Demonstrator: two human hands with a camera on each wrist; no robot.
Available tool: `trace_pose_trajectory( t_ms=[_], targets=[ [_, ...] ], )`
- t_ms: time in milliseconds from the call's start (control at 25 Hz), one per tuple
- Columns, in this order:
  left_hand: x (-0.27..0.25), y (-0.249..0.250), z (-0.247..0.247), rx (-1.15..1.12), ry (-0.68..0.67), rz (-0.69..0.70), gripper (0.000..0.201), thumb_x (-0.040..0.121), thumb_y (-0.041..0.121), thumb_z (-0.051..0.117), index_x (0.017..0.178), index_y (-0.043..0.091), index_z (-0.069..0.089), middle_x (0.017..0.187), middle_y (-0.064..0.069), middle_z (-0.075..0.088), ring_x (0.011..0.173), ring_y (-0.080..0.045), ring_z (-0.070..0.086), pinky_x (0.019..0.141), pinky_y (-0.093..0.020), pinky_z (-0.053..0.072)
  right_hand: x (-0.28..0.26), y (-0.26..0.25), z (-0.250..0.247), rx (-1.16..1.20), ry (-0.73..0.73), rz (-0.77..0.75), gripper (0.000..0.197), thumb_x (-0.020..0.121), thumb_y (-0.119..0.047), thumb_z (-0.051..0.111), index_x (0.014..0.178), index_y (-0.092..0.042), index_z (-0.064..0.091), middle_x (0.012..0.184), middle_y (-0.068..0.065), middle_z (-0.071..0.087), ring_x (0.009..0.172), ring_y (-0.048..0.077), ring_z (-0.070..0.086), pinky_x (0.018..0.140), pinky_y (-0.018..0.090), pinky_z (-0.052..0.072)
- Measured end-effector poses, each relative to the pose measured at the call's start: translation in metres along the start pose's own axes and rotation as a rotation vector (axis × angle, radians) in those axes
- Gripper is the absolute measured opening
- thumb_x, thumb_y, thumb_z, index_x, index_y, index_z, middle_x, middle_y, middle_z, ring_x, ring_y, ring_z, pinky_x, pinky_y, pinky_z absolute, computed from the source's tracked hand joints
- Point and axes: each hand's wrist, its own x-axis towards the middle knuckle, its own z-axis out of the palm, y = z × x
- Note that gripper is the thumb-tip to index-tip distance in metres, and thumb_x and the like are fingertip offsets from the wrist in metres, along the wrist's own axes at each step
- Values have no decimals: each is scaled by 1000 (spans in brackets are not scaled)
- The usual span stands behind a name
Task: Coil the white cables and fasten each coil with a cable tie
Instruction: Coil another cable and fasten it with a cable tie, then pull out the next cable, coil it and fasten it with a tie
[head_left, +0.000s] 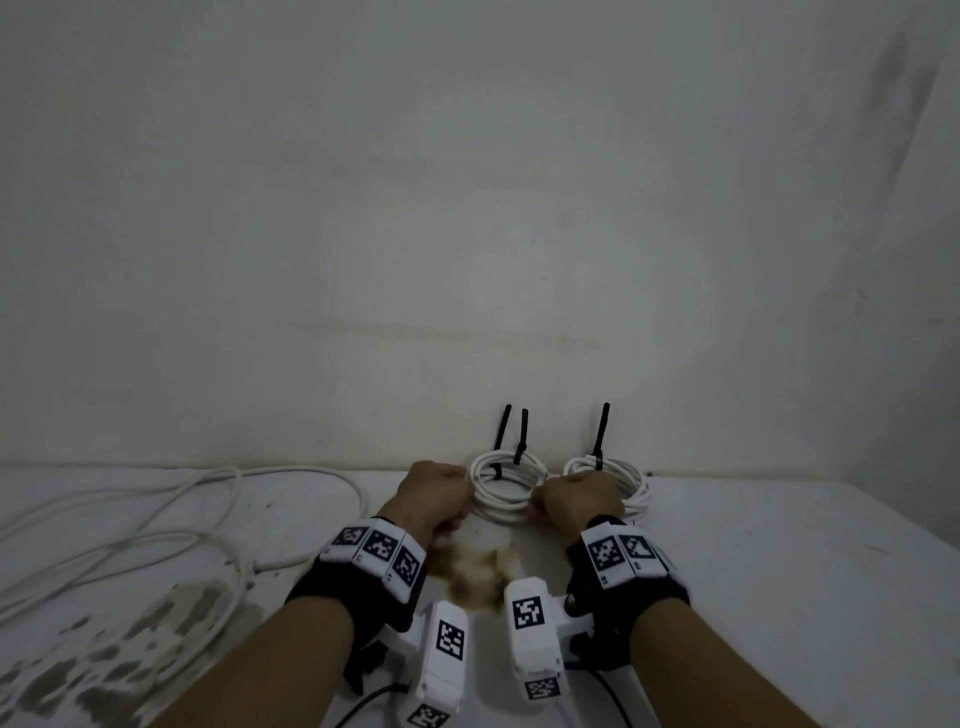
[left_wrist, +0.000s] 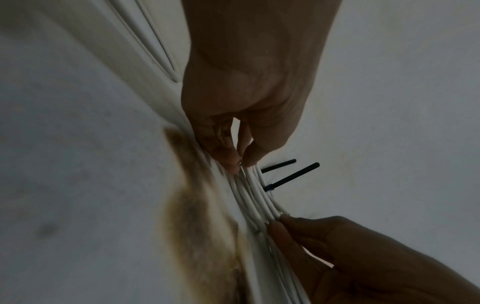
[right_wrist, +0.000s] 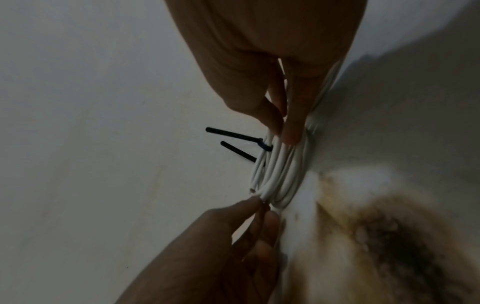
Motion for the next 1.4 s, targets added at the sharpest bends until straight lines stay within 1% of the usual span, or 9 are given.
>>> trace_pose_trajectory(
  t_ms=[120, 360, 440, 560, 760, 1000, 1080, 1200, 1400],
  targets=[
    [8, -2, 1, -15, -29, 3, 20, 82, 2, 54, 89, -2, 72, 60, -10, 55, 47, -19, 45, 47, -22, 37, -10, -1, -1, -49, 42, 15, 18, 83, -17, 71, 86, 1, 73, 81, 12, 70, 78, 25, 64, 67, 26, 46],
    [-7, 4, -6, -59, -116, -30, 21, 87, -1, 60, 105, 3, 68, 90, -13, 64, 70, -21, 59, 57, -26, 51, -30, -3, -14, -74, -3, -2, 20, 83, -13, 64, 95, 4, 66, 87, 19, 71, 60, 24, 63, 38, 16, 43],
    [-17, 7, -12, -85, -112, -47, 20, 90, 4, 63, 109, 10, 61, 103, -11, 67, 86, -21, 67, 67, -32, 60, -42, -8, -16, -51, -12, -48, 16, 80, -11, 63, 88, 2, 65, 81, 20, 69, 65, 31, 68, 55, 32, 60],
    [-35, 15, -30, -77, -76, -65, 8, 94, 6, 58, 102, 6, 60, 108, -12, 65, 85, -23, 68, 78, -38, 59, -71, -26, -17, -117, -121, -119, 8, 83, -8, 57, 78, -4, 61, 80, 24, 68, 67, 39, 70, 64, 55, 61],
    [-92, 27, -82, 18, -66, 16, 25, 95, 19, 60, 115, 4, 61, 112, -8, 68, 92, -21, 71, 73, -33, 60, -125, -66, -14, -371, -353, -273, 15, 88, -12, 58, 94, -2, 66, 90, 18, 72, 65, 30, 71, 59, 36, 61],
    [-172, -1, -217, 566, 59, 69, 22, 95, 27, 58, 98, 8, 69, 96, -4, 72, 79, -18, 70, 56, -23, 53, -221, -98, 43, -746, -610, -578, 11, 89, -15, 64, 96, -8, 69, 80, 7, 67, 69, 24, 67, 52, 26, 53],
    [-195, -17, -254, 873, 81, 48, 23, 94, 29, 55, 87, 12, 67, 90, -6, 68, 83, -25, 69, 63, -26, 54, -254, -104, 77, -956, -667, -756, 18, 89, -21, 66, 101, -8, 70, 93, 9, 68, 83, 26, 67, 65, 30, 56],
    [-229, -38, -295, 1171, 93, -10, 28, 91, 34, 56, 110, 22, 71, 113, -3, 67, 103, -23, 65, 88, -33, 54, -305, -110, 122, -1167, -775, -956, 26, 90, -26, 69, 107, -6, 68, 109, 13, 66, 85, 28, 62, 74, 34, 54],
    [-266, -59, -343, 1175, 26, -95, 32, 86, 35, 62, 113, 23, 73, 117, -1, 70, 101, -19, 67, 90, -37, 57, -365, -110, 172, -1306, -994, -1039, 38, 78, -17, 79, 114, -11, 69, 105, 8, 69, 100, 28, 67, 82, 32, 55]
  ],
)
